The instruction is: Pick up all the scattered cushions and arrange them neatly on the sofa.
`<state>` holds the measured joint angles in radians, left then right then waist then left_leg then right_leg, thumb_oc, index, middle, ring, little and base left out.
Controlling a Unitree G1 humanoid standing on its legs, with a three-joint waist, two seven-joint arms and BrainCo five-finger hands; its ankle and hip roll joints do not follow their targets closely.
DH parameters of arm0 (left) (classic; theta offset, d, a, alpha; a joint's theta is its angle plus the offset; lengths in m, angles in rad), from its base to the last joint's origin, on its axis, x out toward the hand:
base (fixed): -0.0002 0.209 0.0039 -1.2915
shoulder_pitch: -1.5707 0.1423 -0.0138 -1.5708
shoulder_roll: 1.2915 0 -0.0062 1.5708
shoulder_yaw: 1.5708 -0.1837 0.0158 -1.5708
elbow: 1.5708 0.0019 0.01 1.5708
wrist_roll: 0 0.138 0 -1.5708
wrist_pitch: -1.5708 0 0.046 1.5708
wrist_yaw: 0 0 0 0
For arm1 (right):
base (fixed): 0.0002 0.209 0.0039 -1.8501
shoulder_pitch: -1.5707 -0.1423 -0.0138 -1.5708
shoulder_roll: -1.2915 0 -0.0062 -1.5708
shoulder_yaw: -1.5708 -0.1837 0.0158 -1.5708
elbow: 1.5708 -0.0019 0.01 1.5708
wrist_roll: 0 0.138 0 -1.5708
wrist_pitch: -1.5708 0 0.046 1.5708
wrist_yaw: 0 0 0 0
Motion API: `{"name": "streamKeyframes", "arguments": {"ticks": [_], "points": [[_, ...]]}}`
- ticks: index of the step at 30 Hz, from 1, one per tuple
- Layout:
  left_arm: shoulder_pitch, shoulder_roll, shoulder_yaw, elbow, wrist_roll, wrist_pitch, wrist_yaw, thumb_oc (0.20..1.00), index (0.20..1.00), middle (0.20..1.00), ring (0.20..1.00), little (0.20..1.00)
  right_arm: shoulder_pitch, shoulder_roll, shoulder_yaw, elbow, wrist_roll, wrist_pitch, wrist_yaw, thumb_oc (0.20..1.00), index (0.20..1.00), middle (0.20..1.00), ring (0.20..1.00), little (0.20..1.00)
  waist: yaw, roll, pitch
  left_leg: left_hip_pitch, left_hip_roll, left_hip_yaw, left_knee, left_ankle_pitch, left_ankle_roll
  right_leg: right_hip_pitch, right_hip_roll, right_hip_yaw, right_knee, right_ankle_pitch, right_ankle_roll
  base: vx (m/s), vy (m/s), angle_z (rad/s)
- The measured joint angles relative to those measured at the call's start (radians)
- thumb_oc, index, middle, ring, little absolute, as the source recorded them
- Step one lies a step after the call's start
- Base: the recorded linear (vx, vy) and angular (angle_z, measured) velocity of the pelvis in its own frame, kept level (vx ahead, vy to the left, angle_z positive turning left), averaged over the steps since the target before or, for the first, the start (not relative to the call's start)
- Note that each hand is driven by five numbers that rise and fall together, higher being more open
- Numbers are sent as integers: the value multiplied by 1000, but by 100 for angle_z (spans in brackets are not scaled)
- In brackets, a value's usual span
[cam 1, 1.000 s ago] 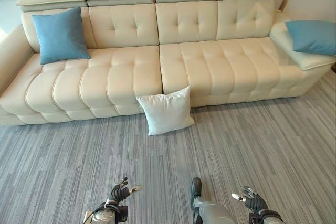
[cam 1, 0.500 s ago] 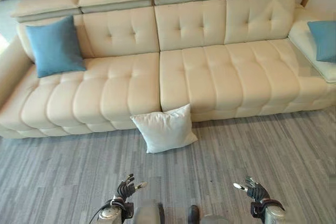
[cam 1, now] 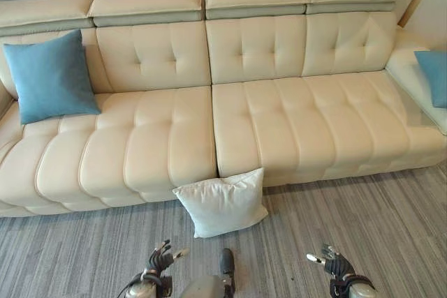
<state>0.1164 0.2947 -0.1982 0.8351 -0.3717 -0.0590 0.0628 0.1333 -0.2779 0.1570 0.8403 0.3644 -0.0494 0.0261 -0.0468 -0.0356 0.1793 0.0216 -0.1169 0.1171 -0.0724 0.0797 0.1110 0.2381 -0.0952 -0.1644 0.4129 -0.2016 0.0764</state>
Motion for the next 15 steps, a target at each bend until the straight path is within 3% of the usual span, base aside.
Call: {"name": "streamKeyframes", "arguments": {"ticks": [2,3,4,5,7,8,9,11,12,15], "points": [[-14,20,-1,-1,1,2,0,1000,1000,1000,1000,1000,-12,5,27,-16,-16,-3,5,1000,1000,1000,1000,1000,3,-12,2,20,-5,6,-7,6,10,-181,-49,18,323,-7,49,203,301,-16],[-24,26,-2,-2,1,2,2,1000,1000,1000,1000,1000,-12,6,27,-24,-21,-4,6,1000,1000,1000,1000,1000,-1,-31,10,29,-15,6,-7,2,17,-238,-70,23,417,1,69,230,240,3],[-35,29,-4,-1,0,3,2,1000,1000,1000,1000,1000,-16,7,27,-23,-22,-3,4,1000,1000,1000,1000,1000,2,-30,29,44,-23,8,-7,0,20,-299,-91,24,501,-2,72,134,91,15],[-42,29,-8,0,0,5,3,1000,1000,1000,1000,1000,-10,8,27,-23,-22,-1,3,1000,1000,1000,1000,1000,-8,-30,31,59,-25,-2,-5,-12,29,-328,-92,25,499,-10,71,272,125,24],[-44,29,-16,-1,0,4,3,1000,1000,1000,1000,1000,3,8,30,-20,-22,4,2,1000,1000,1000,1000,1000,-17,-15,33,78,-19,-10,-6,-27,19,-394,-83,26,371,-29,55,227,21,18],[-49,27,-15,5,0,3,5,1000,1000,1000,1000,1000,1,8,29,-14,-21,6,1,1000,1000,1000,1000,1000,-19,0,37,79,-9,-12,-7,-30,21,-390,-66,5,189,-24,38,122,-25,4],[-49,28,-16,5,0,3,6,1000,1000,1000,1000,1000,-2,8,30,-15,-21,7,1,1000,1000,1000,1000,1000,-20,4,42,81,-7,-14,-7,-33,17,-396,-59,-5,105,-19,34,210,-77,4],[-49,25,-15,19,0,3,12,1000,1000,1000,1000,1000,-3,8,30,-13,-21,7,-2,1000,1000,1000,1000,1000,-18,8,44,80,-3,-15,-12,-46,16,-399,-35,-1,-101,41,15,242,-97,2],[-51,20,-13,54,1,4,15,1000,1000,1000,1000,1000,-3,7,30,-13,-21,8,-3,1000,1000,1000,1000,1000,-17,11,43,83,0,-16,-13,-57,10,-380,-19,-2,-248,110,13,137,-61,-2],[-42,17,1,76,9,5,16,1000,1000,1000,1000,1000,-2,8,29,-14,-22,9,-3,1000,1000,1000,1000,1000,-16,10,40,98,4,-23,-6,-61,4,-311,-12,-19,-374,236,13,191,-144,6]]}}
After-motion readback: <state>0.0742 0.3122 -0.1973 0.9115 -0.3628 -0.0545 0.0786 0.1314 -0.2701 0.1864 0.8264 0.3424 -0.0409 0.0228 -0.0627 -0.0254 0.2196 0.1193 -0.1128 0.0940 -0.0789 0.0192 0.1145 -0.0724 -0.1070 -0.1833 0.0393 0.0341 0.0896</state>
